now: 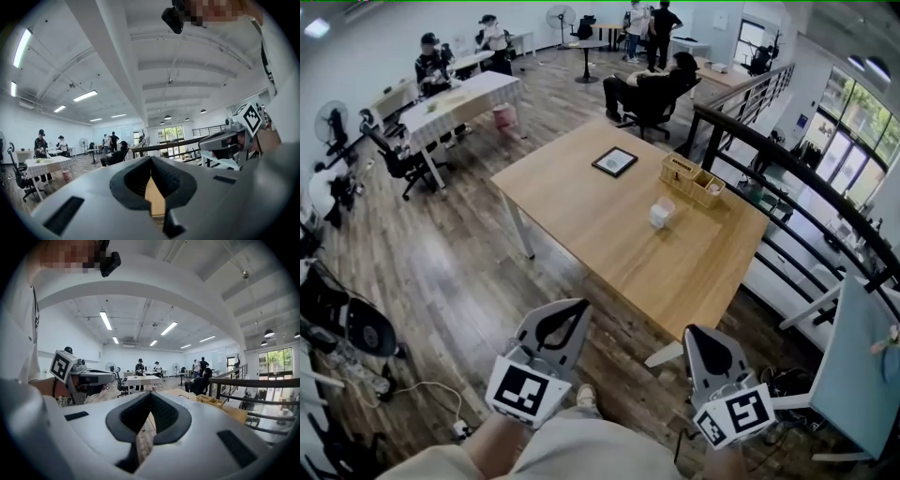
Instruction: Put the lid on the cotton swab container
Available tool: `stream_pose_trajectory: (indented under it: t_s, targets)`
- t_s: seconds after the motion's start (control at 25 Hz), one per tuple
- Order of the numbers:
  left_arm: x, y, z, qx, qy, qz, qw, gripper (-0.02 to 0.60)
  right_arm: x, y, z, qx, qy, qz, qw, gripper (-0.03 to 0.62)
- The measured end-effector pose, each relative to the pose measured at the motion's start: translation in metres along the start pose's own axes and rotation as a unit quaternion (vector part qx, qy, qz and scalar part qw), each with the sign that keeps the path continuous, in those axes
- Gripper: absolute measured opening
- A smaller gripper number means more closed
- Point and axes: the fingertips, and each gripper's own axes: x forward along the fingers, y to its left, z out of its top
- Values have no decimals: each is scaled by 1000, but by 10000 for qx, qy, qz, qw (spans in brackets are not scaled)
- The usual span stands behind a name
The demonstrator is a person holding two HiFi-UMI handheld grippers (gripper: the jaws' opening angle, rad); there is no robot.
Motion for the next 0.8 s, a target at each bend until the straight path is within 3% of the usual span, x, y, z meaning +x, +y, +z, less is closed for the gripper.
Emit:
stream_pose_trajectory:
  t_s: [0.32, 0.8]
  targets:
    - [57, 72, -2, 476, -96, -214, 9986, 23, 85, -13, 13, -28, 48, -176, 9998, 26]
    - [147, 97, -22, 454, 21, -552, 9974, 23, 140, -85, -9, 65, 279, -499, 9983, 26]
